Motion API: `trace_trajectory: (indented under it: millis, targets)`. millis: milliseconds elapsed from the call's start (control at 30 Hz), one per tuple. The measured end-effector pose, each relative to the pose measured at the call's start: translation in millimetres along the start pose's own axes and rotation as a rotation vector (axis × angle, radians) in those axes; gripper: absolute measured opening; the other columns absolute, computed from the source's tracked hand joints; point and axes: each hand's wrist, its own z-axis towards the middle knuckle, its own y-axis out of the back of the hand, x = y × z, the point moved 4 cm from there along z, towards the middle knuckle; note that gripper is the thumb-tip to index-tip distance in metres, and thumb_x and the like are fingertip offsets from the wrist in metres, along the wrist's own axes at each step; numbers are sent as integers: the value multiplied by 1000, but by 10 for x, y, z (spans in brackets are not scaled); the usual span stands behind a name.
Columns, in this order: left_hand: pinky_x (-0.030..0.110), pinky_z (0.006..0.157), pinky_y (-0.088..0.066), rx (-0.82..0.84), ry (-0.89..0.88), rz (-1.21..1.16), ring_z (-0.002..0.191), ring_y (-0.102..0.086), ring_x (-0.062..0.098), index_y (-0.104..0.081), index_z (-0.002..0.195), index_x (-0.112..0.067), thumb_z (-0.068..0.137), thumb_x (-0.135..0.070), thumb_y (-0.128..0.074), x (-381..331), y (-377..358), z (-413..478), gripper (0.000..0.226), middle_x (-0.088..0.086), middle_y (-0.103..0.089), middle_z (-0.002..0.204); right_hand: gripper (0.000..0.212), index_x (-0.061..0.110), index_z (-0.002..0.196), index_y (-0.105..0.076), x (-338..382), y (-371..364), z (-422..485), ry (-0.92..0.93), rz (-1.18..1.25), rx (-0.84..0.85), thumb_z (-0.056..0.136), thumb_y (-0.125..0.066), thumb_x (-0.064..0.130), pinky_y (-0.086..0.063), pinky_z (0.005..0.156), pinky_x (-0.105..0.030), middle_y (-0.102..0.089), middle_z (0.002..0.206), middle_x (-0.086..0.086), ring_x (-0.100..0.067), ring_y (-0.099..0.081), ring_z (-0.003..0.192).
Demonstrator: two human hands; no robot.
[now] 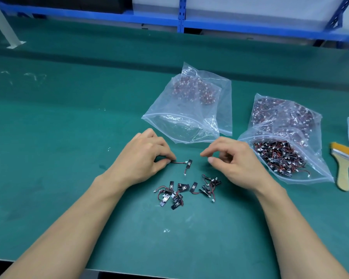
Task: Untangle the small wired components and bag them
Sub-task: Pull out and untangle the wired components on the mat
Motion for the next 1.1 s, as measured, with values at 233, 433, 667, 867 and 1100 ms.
trace_trajectory:
  millis: [233,433,667,867,1100]
  targets:
    - [44,78,-47,-95,-49,-78,88,-47,18,-78,103,-27,89,-24,-73,-96,23,-6,15,-17,-67,97,18,29,88,-81,25,-27,-56,-64,-86,227,77,-82,15,-36,60,-15,-63,82,10,-8,-45,57]
    - [44,81,-47,-95,-38,-137,89,-49,19,-78,101,-25,89,-21,-74,-99,16,-7,13,-15,-67,95,13,29,78,-78,-1,-100,-42,-111,-165,243,77,-81,17,-35,60,-12,-64,73,9,-4,-52,61]
    - [38,80,-47,-108,-15,-166,87,-48,17,-78,98,-27,89,-29,-68,-73,38,-6,14,-17,-67,94,14,25,71,-73,-87,-70,-34,-216,-25,131,78,-77,13,-36,51,-13,-60,57,10,-3,-42,45]
    - [34,80,-45,-108,-4,-175,87,-48,17,-78,96,-27,89,-29,-67,-47,34,-10,13,-20,-67,93,10,27,81,-73,-148,-48,-12,-293,24,36,85,-75,18,-38,55,-13,-69,61,10,0,-50,49]
    - [32,81,-45,-124,-7,-176,86,-49,18,-78,95,-25,89,-17,-75,-18,37,0,11,-17,-68,92,16,25,80,-73,-98,87,-50,-229,53,72,83,-71,9,-33,50,-12,-59,58,13,-7,-35,45]
